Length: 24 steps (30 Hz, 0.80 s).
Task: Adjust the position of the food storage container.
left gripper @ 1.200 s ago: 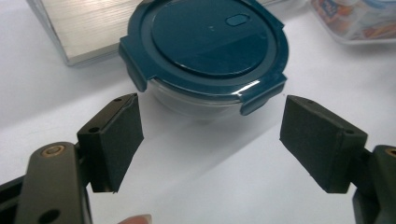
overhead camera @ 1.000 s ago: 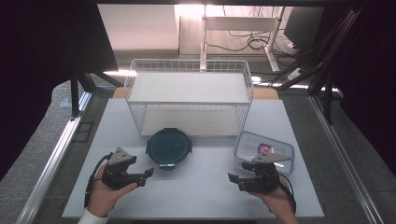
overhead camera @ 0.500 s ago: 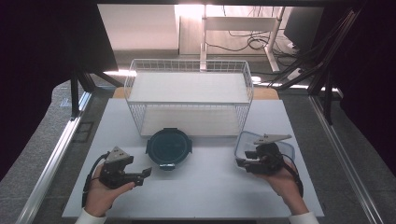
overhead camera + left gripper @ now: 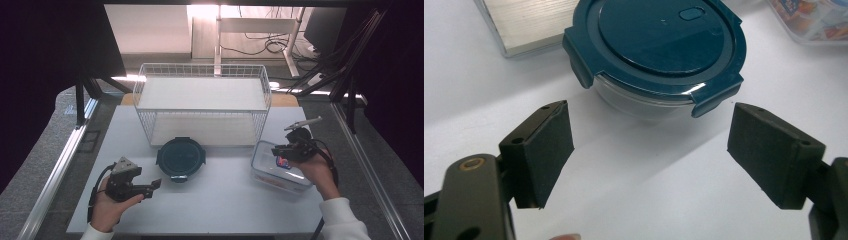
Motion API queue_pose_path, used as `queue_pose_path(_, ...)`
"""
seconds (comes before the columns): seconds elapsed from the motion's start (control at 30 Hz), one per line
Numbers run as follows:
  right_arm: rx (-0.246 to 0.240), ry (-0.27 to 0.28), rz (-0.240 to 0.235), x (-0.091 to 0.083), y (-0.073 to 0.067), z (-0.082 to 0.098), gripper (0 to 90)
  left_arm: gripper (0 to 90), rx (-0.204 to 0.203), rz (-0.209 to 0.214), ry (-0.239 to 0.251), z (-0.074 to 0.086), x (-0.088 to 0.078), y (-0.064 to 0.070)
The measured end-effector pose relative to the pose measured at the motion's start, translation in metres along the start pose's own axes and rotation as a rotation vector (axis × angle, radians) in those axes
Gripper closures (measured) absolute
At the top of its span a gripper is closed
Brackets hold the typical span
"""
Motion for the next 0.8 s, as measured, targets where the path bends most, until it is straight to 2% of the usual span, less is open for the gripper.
queue_pose_path(0.03,0.004,-0.008,0.017,0.002,0.014,-0.004,84.2,18.5,-0.001,-0.001,-0.006,0.001,0.001,-0.001)
queue_pose_path(0.07,0.004,-0.008,0.017,0.002,0.014,-0.004,84.2,18.6,-0.001,-0.001,-0.006,0.001,0.001,-0.001)
queue_pose_path(0.1,0.012,-0.017,0.032,0.006,0.029,-0.007,88.4,18.7,-0.003,-0.003,-0.008,0.002,0.001,-0.001)
queue_pose_path(0.13,0.012,-0.017,0.032,0.006,0.029,-0.007,88.4,18.6,-0.003,-0.003,-0.008,0.002,0.001,-0.001)
queue_pose_path(0.17,0.026,-0.026,0.055,0.011,0.045,-0.010,88.6,18.7,-0.006,-0.003,-0.010,0.002,0.002,-0.001)
queue_pose_path(0.2,0.026,-0.026,0.055,0.011,0.045,-0.010,88.6,18.7,-0.006,-0.003,-0.010,0.002,0.002,-0.001)
queue_pose_path(0.23,0.033,-0.031,0.073,0.016,0.056,-0.012,88.7,18.7,-0.004,-0.003,-0.014,0.003,0.003,-0.001)
queue_pose_path(0.27,0.033,-0.031,0.073,0.016,0.056,-0.012,88.7,18.7,-0.004,-0.003,-0.014,0.003,0.003,-0.001)
queue_pose_path(0.3,0.024,-0.039,0.095,0.020,0.066,-0.015,88.7,18.8,0.001,0.000,-0.014,0.003,0.004,-0.001)
queue_pose_path(0.33,0.024,-0.039,0.095,0.020,0.066,-0.015,88.7,18.8,0.001,0.000,-0.014,0.003,0.004,-0.001)
queue_pose_path(0.37,0.009,-0.055,0.115,0.027,0.075,-0.017,88.7,18.8,0.003,0.002,-0.018,0.004,0.006,0.000)
queue_pose_path(0.47,-0.006,-0.079,0.136,0.033,0.082,-0.016,88.7,18.9,0.001,0.003,-0.023,0.005,0.007,0.000)
queue_pose_path(0.53,-0.043,-0.109,0.150,0.041,0.088,-0.015,88.7,19.1,0.002,-0.001,-0.027,0.006,0.008,-0.001)
queue_pose_path(0.8,-0.066,-0.165,0.165,0.052,0.096,-0.004,88.7,19.5,0.005,-0.001,-0.035,0.008,0.009,-0.002)
Point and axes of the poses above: each handheld gripper's, and its own axes: x roughly forward along the jaws, z roughly out of its underside, y roughly to its right, the point moved 10 cm from there along x, roughly forward along the jaws, and after that the axes turned 6 degrees about x, right-handed, at the moved point
